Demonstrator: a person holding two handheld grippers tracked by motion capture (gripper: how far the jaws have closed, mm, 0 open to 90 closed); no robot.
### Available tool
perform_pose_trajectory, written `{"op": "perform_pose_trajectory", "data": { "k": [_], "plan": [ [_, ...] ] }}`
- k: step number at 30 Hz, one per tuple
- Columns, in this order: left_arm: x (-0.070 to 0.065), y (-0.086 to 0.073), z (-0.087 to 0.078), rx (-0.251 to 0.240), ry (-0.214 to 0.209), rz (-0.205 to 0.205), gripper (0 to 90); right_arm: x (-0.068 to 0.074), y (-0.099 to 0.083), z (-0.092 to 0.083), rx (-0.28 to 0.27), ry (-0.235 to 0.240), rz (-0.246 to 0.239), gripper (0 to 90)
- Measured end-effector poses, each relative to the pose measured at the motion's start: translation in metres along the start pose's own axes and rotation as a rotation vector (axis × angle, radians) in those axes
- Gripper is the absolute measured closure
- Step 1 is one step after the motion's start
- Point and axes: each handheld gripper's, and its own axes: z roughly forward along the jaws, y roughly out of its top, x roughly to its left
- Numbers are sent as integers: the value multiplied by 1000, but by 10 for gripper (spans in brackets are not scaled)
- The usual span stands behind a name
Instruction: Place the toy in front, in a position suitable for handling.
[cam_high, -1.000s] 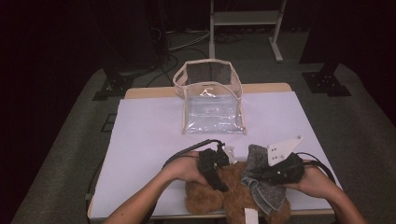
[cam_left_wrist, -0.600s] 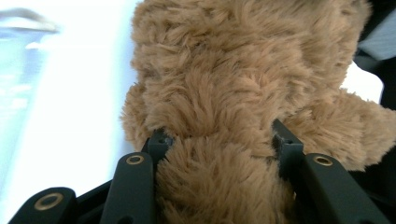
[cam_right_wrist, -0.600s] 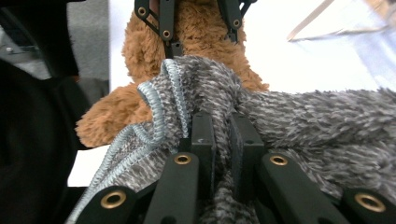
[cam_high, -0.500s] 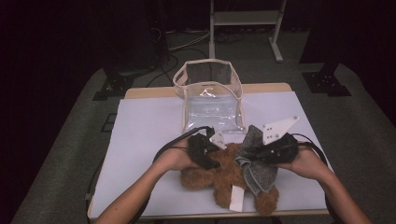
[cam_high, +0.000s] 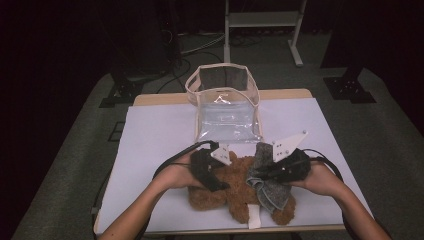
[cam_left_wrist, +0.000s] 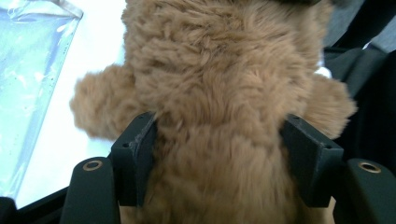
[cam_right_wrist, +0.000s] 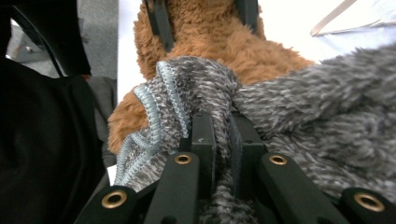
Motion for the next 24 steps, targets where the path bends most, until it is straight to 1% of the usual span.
{"op": "perform_pose_trajectory", "data": {
  "k": [1,3,6,8,10,11,13,15,17,18,21,24],
  "plan": [
    [-1,-1,-3,-5,1,2,327,2,-3,0,-2,6,7,816],
    [-3,-3,-7,-1,-9,7,328,6,-6,0,0,14,4,816],
    [-6,-5,-13,-1,-8,4,328,11,-6,0,14,15,-5,816],
    [-7,-7,-12,9,-10,9,345,13,-5,0,28,21,-10,815],
    [-9,-8,-8,9,-1,11,364,16,1,-2,50,27,-28,812],
    [-10,-8,-6,10,-1,15,377,17,6,-4,53,32,-49,812],
    [-11,-8,-3,13,4,30,383,18,21,-8,51,36,-73,811],
    [-12,-7,-2,16,8,36,384,15,35,-8,55,22,-103,810],
    [-13,-7,-3,18,7,38,386,9,45,-3,68,21,-108,809],
    [-13,-7,-3,19,5,39,386,5,48,0,70,21,-97,809],
    [-13,-8,-3,14,2,36,392,-8,46,8,64,33,-66,807],
    [-12,-8,-2,11,-4,35,392,-12,41,11,57,40,-39,808]
  ]
}}
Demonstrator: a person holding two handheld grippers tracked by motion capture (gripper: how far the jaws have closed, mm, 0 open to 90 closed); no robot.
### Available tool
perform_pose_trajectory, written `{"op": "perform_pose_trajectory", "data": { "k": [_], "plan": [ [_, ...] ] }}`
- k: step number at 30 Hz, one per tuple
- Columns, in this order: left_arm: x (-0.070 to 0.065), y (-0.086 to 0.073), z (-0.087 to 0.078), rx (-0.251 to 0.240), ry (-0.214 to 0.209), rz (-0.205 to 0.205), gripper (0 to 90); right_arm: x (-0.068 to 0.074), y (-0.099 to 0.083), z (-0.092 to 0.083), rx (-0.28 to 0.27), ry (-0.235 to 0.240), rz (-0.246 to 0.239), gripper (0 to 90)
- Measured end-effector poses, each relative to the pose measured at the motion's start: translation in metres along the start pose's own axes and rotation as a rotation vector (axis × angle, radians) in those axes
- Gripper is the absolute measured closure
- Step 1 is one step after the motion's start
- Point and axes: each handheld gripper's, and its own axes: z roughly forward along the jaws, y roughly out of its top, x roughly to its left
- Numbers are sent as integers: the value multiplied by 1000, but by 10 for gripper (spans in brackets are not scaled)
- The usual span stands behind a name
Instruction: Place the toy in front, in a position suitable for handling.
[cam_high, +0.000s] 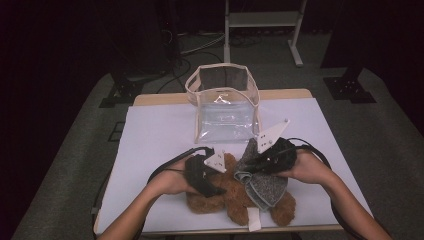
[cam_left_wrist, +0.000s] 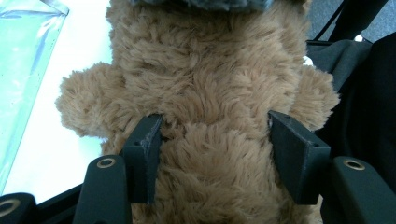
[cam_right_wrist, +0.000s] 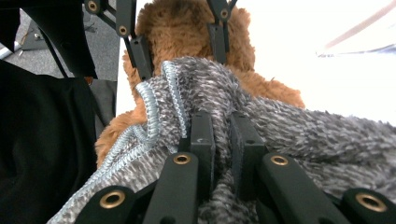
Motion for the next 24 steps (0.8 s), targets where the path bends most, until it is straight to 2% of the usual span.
{"op": "perform_pose_trajectory", "data": {
  "k": [4,9,12,15,17,19,21,24],
  "plan": [
    [1,2,-7,-10,8,-3,379,3,-8,5,33,-12,-1,810],
    [1,-4,-22,-27,8,-21,354,4,-25,2,7,0,45,812],
    [2,-10,-29,-23,11,-45,317,8,-33,0,-16,6,46,812],
    [3,-16,-28,-24,-11,-74,312,15,-36,-3,-15,7,38,812],
    [0,-19,-24,-28,-24,-70,340,19,-37,-4,0,15,34,812],
    [-3,-21,-17,-33,-26,-49,370,22,-35,-5,21,21,26,812],
    [-5,-22,-11,-25,-31,-49,375,26,-24,-4,44,9,-9,811],
    [-6,-23,-9,-17,-28,-51,370,31,-3,-1,33,-8,-68,810]
  ]
}}
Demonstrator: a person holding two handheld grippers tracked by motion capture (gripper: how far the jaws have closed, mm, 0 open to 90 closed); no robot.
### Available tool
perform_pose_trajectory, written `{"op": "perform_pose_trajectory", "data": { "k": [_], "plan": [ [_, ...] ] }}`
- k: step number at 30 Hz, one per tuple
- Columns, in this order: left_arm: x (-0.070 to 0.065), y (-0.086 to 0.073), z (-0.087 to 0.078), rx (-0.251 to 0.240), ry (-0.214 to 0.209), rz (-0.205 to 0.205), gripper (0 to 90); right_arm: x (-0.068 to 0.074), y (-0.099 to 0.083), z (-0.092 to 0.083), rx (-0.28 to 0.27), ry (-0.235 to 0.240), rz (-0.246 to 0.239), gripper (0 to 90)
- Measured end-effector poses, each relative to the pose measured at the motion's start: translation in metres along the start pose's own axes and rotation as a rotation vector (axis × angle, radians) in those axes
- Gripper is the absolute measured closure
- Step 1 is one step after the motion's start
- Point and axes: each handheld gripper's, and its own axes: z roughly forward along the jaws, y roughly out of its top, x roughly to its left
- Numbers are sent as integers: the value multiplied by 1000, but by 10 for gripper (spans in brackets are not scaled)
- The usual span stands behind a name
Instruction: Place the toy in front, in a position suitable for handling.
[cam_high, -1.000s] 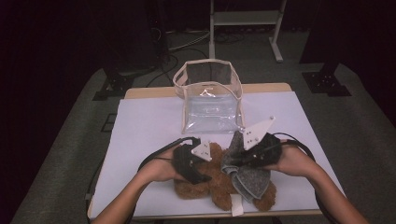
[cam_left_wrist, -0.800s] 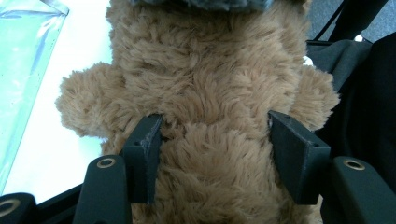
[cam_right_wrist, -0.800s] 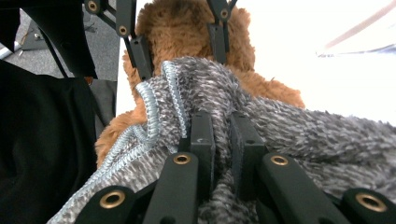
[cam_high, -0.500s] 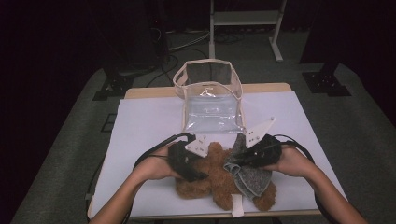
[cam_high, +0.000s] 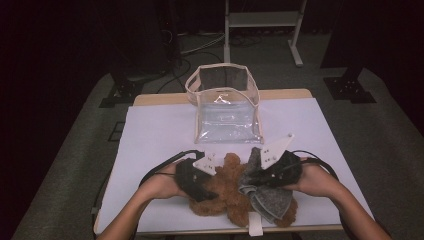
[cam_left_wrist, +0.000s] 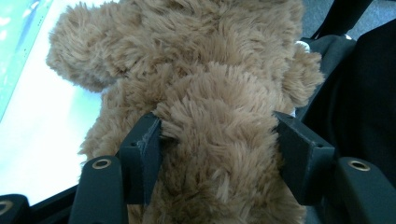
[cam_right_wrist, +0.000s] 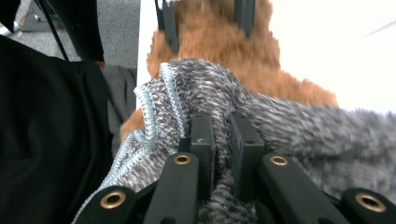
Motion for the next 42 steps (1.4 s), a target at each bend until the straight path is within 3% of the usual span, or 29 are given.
{"op": "perform_pose_trajectory", "data": {
  "k": [4,7,11,13,15,16,18,21,25,28,30,32,34,38,42],
  "plan": [
    [0,-5,-3,-16,5,-8,375,-1,1,5,7,8,-8,811],
    [1,-6,-3,-40,0,-11,376,-4,-19,-9,-35,6,43,812],
    [1,-1,-2,-26,6,-1,375,-5,-52,-30,-78,-31,117,811],
    [0,0,-2,-17,15,4,374,-5,-64,-40,-62,-69,142,809],
    [0,-2,-2,-21,16,0,374,-7,-78,-47,-12,-111,177,806],
    [1,-2,-2,-23,16,1,374,-9,-85,-49,-2,-117,196,805],
    [2,-3,-2,-31,9,-6,375,-9,-93,-51,-30,-105,230,805],
    [3,-1,-2,-27,5,-4,379,-7,-85,-53,-97,-86,207,806],
    [3,4,-1,-19,3,8,382,-4,-53,-53,-166,-57,135,806],
    [3,5,0,-19,6,12,381,-2,-26,-45,-161,-47,73,805],
    [3,4,-1,-17,9,14,380,-1,-15,-34,-127,-35,45,806],
    [2,2,-5,-32,19,5,375,-1,-14,-22,-52,-54,38,807],
    [3,1,-12,-51,19,1,370,-3,-24,-11,-20,-53,46,810],
    [3,-3,-27,-49,40,-6,352,-7,-42,-11,-69,-50,99,814],
    [5,-15,-33,-52,47,-42,338,-9,-48,-13,-76,-50,112,815]
  ]
}}
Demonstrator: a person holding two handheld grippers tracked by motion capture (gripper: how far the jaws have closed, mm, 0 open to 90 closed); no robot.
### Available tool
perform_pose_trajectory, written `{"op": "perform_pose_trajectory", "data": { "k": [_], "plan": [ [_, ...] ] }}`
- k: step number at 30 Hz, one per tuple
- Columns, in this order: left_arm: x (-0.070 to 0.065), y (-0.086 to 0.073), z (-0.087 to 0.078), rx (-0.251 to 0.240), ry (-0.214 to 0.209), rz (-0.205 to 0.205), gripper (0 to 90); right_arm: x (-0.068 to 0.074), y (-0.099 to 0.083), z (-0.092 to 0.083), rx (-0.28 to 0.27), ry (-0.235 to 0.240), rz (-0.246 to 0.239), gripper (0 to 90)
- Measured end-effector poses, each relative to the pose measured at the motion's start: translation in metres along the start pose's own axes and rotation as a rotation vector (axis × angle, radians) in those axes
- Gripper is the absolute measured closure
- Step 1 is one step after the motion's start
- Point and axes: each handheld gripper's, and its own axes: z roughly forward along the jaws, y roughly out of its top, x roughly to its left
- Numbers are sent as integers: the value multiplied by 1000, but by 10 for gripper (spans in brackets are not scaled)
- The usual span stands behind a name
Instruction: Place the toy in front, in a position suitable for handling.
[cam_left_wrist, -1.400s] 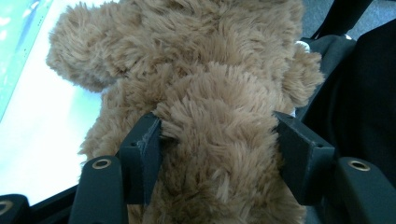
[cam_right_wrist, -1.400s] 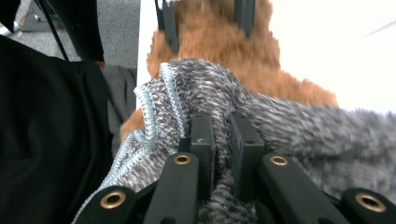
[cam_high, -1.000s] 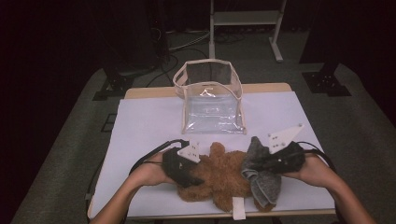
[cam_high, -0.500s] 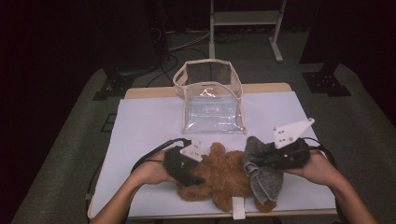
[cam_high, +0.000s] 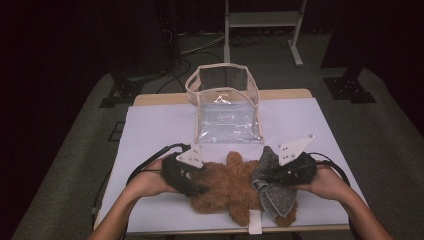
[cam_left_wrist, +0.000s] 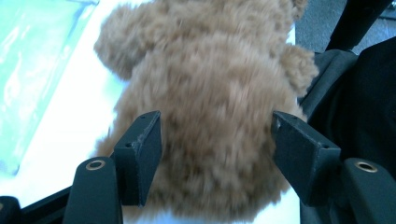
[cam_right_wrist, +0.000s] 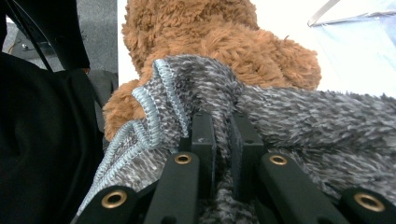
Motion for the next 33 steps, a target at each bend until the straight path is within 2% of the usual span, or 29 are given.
{"op": "perform_pose_trajectory", "data": {
  "k": [2,4,6,9,14,19,22,25,28,30,33],
  "plan": [
    [1,-7,3,18,-17,-6,337,1,-1,-1,3,-3,11,815],
    [1,-13,8,-3,-39,-30,346,1,-2,-3,5,-7,5,815],
    [1,-16,14,-18,-47,-31,377,1,-5,-7,0,-13,13,814],
    [2,-16,18,-27,-37,-30,395,1,-14,-15,-44,-20,38,814],
    [3,-14,20,-11,-32,-31,396,1,-36,-28,-119,-23,94,814],
    [4,-11,22,-1,-29,-24,395,4,-61,-34,-142,-48,140,814],
    [4,-8,23,5,-30,-21,396,5,-70,-33,-115,-58,152,815],
    [5,-5,24,8,-28,-17,395,4,-70,-41,-70,-85,150,814],
    [6,-1,27,10,-31,-12,395,3,-59,-50,-104,-101,130,815],
    [6,1,28,13,-29,-6,395,3,-52,-49,-136,-89,112,815],
    [7,0,28,12,-24,-4,394,2,-51,-41,-122,-76,108,815]
  ]
}}
